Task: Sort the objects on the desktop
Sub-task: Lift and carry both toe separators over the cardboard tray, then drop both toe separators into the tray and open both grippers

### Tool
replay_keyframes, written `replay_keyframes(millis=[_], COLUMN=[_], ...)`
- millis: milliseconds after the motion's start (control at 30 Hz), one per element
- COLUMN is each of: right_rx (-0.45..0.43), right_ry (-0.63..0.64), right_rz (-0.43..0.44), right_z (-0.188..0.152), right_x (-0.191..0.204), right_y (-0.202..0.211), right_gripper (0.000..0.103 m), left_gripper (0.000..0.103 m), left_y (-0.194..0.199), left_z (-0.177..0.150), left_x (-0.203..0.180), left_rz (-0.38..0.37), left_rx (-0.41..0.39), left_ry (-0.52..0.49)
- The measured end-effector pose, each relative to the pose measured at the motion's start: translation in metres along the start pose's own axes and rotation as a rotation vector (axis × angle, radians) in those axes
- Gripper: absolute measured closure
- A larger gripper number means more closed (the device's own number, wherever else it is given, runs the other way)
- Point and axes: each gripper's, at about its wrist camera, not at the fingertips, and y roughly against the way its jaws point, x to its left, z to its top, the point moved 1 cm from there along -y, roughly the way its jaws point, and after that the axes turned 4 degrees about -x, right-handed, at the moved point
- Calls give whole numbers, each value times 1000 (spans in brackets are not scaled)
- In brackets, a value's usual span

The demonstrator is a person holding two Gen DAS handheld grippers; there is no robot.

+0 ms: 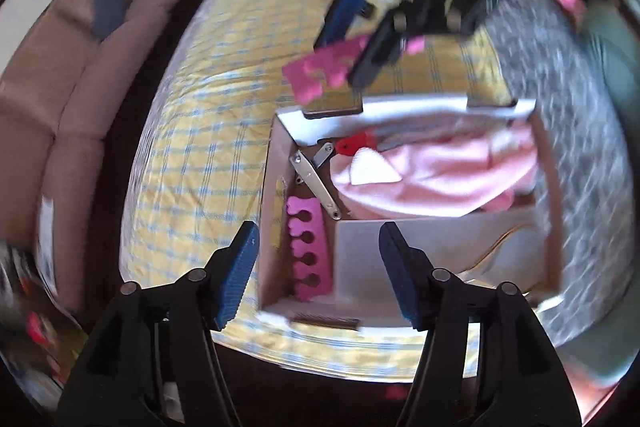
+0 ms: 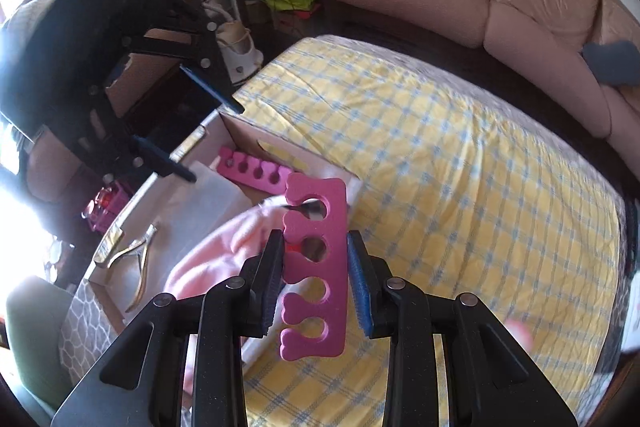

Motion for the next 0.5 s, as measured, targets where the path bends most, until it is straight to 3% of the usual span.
replay_keyframes(millis=[100,133,200,300,367,500], right_rx=[12,28,54,74,65,93], right_ry=[145,225,331,424,479,627], right_rz=[-31,-57,-72,-61,-58,-52], right_z=[18,23,27,35,40,45], right_x=[23,33,44,56,63,80], right_y=[-12,-19,-30,-46,-53,-71], right_gripper=[72,72,72,72,72,72], left_gripper=[41,34,32,24,12,7], left_y=[17,20,34,50,55,62], left_z=[-23,-32,-47,-70,-86,-106], left_x=[0,-2,-8,-10,-8,-11], left_rz=[-25,-24,-13,16,43,81], left_rx=[-63,-77,-108,-198,-249,-335], left_ry=[231,310,427,656,818,1040])
